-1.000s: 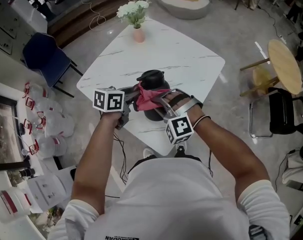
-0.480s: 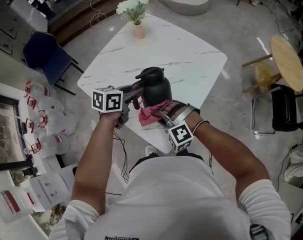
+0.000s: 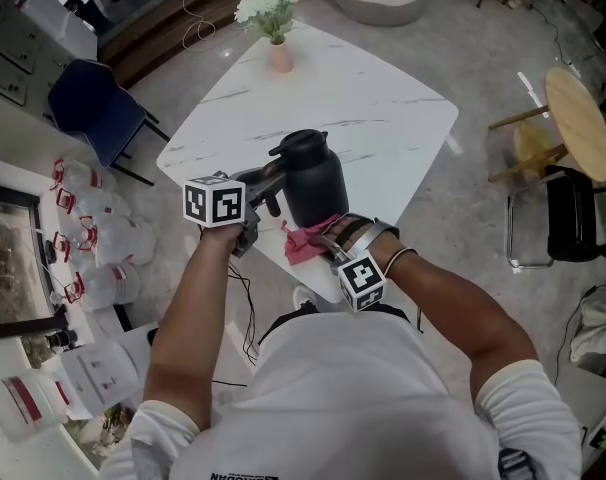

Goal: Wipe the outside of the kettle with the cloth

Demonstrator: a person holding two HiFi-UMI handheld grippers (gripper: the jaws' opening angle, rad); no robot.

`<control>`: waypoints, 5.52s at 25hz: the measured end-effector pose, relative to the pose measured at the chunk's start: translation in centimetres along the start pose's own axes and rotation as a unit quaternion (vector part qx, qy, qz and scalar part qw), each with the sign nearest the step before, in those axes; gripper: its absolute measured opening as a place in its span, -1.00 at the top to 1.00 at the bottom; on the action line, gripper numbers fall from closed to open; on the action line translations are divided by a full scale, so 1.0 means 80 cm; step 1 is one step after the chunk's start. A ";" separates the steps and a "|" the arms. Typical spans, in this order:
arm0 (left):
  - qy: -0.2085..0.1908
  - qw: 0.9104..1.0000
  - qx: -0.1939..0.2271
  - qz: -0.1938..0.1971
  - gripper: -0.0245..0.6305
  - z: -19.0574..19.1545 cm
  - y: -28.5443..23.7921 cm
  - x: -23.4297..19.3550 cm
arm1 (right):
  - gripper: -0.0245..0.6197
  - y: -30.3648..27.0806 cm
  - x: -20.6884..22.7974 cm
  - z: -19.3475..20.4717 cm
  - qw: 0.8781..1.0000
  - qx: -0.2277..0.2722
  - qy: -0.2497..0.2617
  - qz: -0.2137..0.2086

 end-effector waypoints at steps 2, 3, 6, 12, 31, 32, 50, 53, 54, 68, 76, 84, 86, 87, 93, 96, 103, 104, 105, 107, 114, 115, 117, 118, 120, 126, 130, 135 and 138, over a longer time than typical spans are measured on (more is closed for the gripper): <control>-0.002 1.000 0.003 0.000 0.61 0.001 0.001 0.000 | 0.73 -0.005 -0.010 0.001 1.000 -0.001 -0.010 -0.016; -0.003 1.000 0.006 -0.001 0.61 0.002 0.001 0.000 | 0.73 -0.008 -0.014 0.002 1.000 -0.001 -0.019 -0.024; 0.001 1.000 0.016 -0.005 0.61 0.007 0.005 0.000 | 0.73 -0.013 -0.026 0.005 0.998 -0.005 -0.047 -0.042; 0.001 1.000 0.022 -0.009 0.61 0.016 0.014 -0.003 | 0.73 0.010 -0.026 0.008 0.995 0.010 -0.090 -0.032; -0.111 0.994 -0.005 0.015 0.63 0.082 0.057 0.039 | 0.73 0.148 0.110 0.050 0.728 0.274 -0.609 0.155; -0.111 0.994 -0.008 0.014 0.63 0.083 0.056 0.042 | 0.73 0.145 0.112 0.053 0.706 0.280 -0.632 0.154; -0.210 0.977 -0.020 -0.019 0.65 0.128 0.056 0.077 | 0.72 0.110 0.059 0.103 0.526 0.278 -0.791 0.143; -0.233 0.972 -0.021 -0.015 0.65 0.130 0.055 0.079 | 0.72 0.110 0.052 0.111 0.519 0.277 -0.795 0.150; -0.237 0.971 -0.021 -0.013 0.65 0.131 0.055 0.080 | 0.72 0.110 0.050 0.114 0.516 0.275 -0.797 0.155; -0.219 0.976 -0.007 -0.015 0.65 0.137 0.060 0.075 | 0.73 0.086 0.016 0.136 0.491 0.217 -0.824 0.181; -0.206 0.978 0.006 -0.014 0.64 0.140 0.062 0.071 | 0.73 0.053 -0.009 0.157 0.490 0.154 -0.836 0.190; -0.214 0.977 0.009 -0.007 0.64 0.140 0.063 0.071 | 0.73 0.022 -0.032 0.179 0.489 0.079 -0.849 0.185; -0.218 0.976 0.007 -0.005 0.64 0.140 0.062 0.070 | 0.73 0.014 -0.036 0.183 0.495 0.058 -0.848 0.180; -0.218 0.976 0.006 -0.004 0.64 0.140 0.062 0.069 | 0.73 0.010 -0.039 0.184 0.499 0.045 -0.848 0.175; -0.207 0.978 0.010 -0.002 0.64 0.142 0.064 0.063 | 0.73 0.016 -0.044 0.182 0.522 0.012 -0.835 0.171; -0.202 0.979 0.016 0.001 0.65 0.143 0.067 0.058 | 0.73 0.041 -0.038 0.182 0.525 0.023 -0.829 0.191; -0.248 0.969 0.020 0.010 0.65 0.145 0.067 0.062 | 0.73 0.122 -0.010 0.178 0.566 0.077 -0.784 0.241; -0.258 0.966 0.019 0.012 0.65 0.145 0.067 0.063 | 0.73 0.130 -0.007 0.177 0.574 0.081 -0.778 0.243; -0.268 0.963 0.017 0.015 0.64 0.145 0.066 0.065 | 0.73 0.138 -0.004 0.175 0.582 0.086 -0.771 0.242; -0.292 0.956 0.013 0.021 0.64 0.146 0.066 0.067 | 0.73 0.152 0.002 0.171 0.596 0.100 -0.761 0.236; -0.396 0.917 -0.001 0.046 0.64 0.152 0.068 0.083 | 0.73 0.200 0.025 0.159 0.624 0.198 -0.729 0.203; -0.407 0.912 -0.002 0.047 0.64 0.154 0.068 0.086 | 0.73 0.206 0.029 0.157 0.625 0.215 -0.725 0.193; -0.422 0.905 -0.005 0.046 0.64 0.163 0.068 0.088 | 0.73 0.219 0.036 0.152 0.636 0.242 -0.713 0.168; -0.428 0.902 -0.006 0.046 0.64 0.167 0.068 0.089 | 0.73 0.224 0.040 0.149 0.646 0.252 -0.705 0.151; -0.448 0.893 -0.008 0.048 0.64 0.172 0.069 0.093 | 0.73 0.229 0.046 0.143 0.665 0.269 -0.688 0.111; -0.529 0.846 -0.017 0.060 0.65 0.181 0.071 0.111 | 0.73 0.219 0.066 0.124 0.691 0.319 -0.648 -0.007; -0.549 0.833 -0.021 0.062 0.65 0.185 0.069 0.117 | 0.73 0.206 0.077 0.100 0.685 0.372 -0.618 -0.105; -0.567 0.821 -0.025 0.061 0.64 0.185 0.069 0.123 | 0.73 0.165 0.079 0.095 0.734 0.293 -0.599 -0.129; -0.577 0.814 -0.028 0.062 0.65 0.186 0.069 0.129 | 0.73 0.150 0.078 0.101 0.766 0.237 -0.586 -0.115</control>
Point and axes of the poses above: the fingertips, and each gripper's own axes: y backward along the fingers, x to its right, z out of its underside, the point moved 10 cm from there along y, backward along the fingers, and after that the axes turned 2 degrees about x, right-handed, at the moved point
